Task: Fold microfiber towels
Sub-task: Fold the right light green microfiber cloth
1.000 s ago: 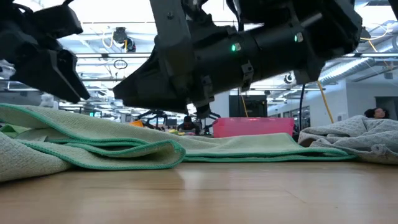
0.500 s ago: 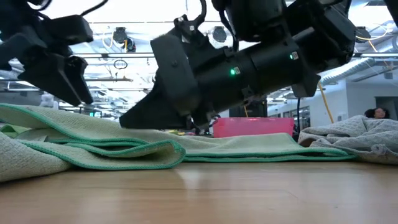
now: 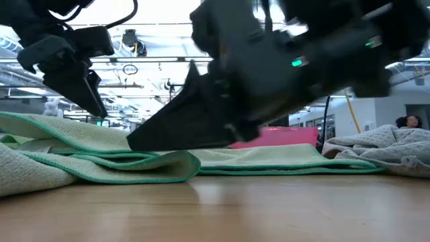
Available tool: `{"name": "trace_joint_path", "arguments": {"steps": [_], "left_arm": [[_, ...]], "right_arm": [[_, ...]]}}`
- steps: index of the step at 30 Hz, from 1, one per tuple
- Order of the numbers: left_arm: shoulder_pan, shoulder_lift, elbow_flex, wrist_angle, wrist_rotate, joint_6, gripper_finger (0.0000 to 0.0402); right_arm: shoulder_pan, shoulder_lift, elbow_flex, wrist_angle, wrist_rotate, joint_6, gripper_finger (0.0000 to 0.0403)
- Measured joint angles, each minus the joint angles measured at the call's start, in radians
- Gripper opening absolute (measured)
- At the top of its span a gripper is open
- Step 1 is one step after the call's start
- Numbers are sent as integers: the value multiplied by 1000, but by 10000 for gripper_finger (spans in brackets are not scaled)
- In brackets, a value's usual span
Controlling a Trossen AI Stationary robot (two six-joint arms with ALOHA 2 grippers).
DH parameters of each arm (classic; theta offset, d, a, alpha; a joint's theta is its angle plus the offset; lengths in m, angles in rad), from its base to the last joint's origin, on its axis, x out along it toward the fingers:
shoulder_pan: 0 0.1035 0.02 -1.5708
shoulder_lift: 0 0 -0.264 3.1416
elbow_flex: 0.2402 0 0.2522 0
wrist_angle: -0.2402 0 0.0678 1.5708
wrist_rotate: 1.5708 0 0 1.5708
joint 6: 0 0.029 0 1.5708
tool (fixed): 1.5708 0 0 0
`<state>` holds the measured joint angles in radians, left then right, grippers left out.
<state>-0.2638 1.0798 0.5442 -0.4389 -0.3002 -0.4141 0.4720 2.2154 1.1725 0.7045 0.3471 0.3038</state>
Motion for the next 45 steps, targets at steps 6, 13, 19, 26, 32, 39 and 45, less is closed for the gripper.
{"name": "trace_joint_path", "arguments": {"steps": [6, 13, 19, 26, 32, 39, 45], "left_arm": [[-4, 0, -1, 4, 67, -10, 187], [-4, 0, -86, 71, 69, 18, 170], [-15, 0, -145, 136, 72, 36, 118], [-34, -1, -145, 157, 74, 76, 11], [-34, -1, -108, 149, 48, 80, 6], [-34, -1, -6, 77, 13, 126, 7], [-35, -1, 34, 60, 12, 127, 12]], "right_arm": [[40, -43, 0, -91, 71, 5, 40], [48, -62, 0, -108, 73, 28, 40], [23, -62, 0, -106, 72, 11, 40], [-22, -62, 0, -91, 69, -13, 40], [-71, -62, 0, -51, 67, -51, 40], [-176, -89, 2, 11, 67, -57, 43], [-258, -94, 77, -18, -81, -58, 89]]}}
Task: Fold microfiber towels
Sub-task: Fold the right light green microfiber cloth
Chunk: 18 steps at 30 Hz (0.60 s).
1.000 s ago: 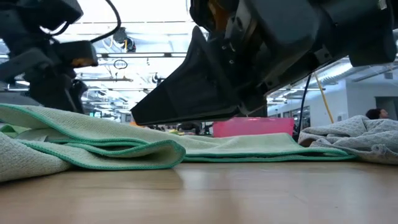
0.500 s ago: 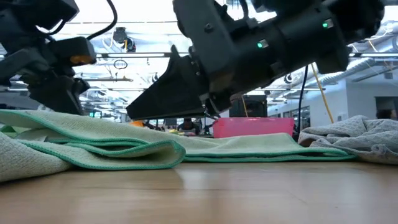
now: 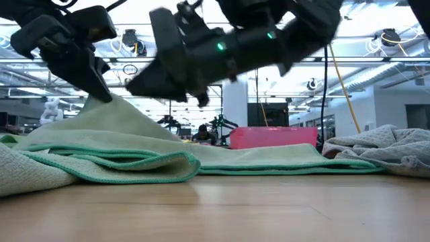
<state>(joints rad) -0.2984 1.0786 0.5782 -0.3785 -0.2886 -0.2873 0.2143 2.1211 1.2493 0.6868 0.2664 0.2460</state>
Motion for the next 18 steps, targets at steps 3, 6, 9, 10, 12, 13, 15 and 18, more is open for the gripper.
{"name": "trace_joint_path", "arguments": {"steps": [3, 6, 9, 10, 12, 13, 15, 18], "left_arm": [[-11, 0, 1, -1, 1, -2, 12], [-35, 0, 1, -1, 3, -3, 5], [-67, 0, 1, 9, 4, -3, 9], [-79, 0, 1, 12, 4, -3, 12], [-101, 0, 1, 14, 4, -3, 15], [-111, 0, 1, 16, 2, -3, 14], [-126, 0, 1, 19, 0, -1, 7], [-143, 0, 1, 43, 0, 14, 6]], "right_arm": [[-28, -2, 63, -97, -75, -11, 125], [-56, -1, 110, -188, -136, -38, 160], [-75, -1, 144, -228, -173, -74, 186], [-82, -1, 150, -230, -190, -86, 192], [-96, -1, 152, -233, -228, -104, 198], [-103, -1, 152, -233, -264, -113, 199], [-116, -1, 152, -238, -313, -128, 198], [-129, -1, 152, -248, -324, -159, 189]]}}
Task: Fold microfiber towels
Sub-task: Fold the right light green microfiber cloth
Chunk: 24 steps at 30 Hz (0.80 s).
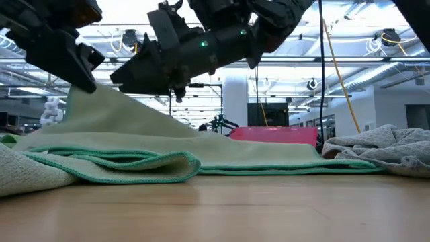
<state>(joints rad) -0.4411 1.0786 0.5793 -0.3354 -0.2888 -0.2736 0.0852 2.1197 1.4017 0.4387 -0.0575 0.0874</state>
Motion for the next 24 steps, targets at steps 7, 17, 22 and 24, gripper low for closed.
{"name": "trace_joint_path", "arguments": {"steps": [7, 17, 22, 24], "left_arm": [[-6, 0, 0, 64, -4, 54, 14], [-6, 0, 0, 98, -10, 66, 17], [-6, 0, 0, 134, -10, 85, 5], [-6, 0, 0, 152, -10, 84, 10]], "right_arm": [[-14, 0, 0, -1, -75, -21, 165], [-14, 1, 0, -26, -136, -6, 85], [-19, 2, 0, -32, -201, -5, 16], [-19, 2, 0, -31, -207, -5, 7]]}}
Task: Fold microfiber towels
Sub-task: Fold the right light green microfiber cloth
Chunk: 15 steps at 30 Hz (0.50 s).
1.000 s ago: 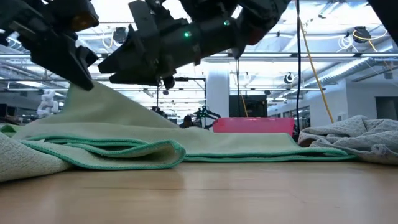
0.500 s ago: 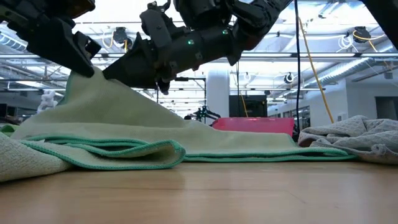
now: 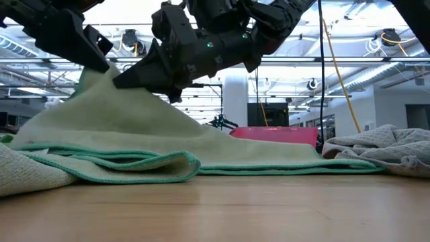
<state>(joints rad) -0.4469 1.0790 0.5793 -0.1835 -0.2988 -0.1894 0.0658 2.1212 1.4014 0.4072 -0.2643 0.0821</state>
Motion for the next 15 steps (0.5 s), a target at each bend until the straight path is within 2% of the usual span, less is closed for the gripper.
{"name": "trace_joint_path", "arguments": {"steps": [4, 8, 15], "left_arm": [[0, 0, 0, 35, 0, -28, 29], [-1, 0, 0, 8, -15, -124, 57], [-25, 0, 0, -177, -158, -356, 165]], "right_arm": [[0, -1, 0, -29, -1, 10, 8], [0, -2, -1, -62, 0, 5, 4], [-2, -5, -1, -77, 10, -15, 3]]}}
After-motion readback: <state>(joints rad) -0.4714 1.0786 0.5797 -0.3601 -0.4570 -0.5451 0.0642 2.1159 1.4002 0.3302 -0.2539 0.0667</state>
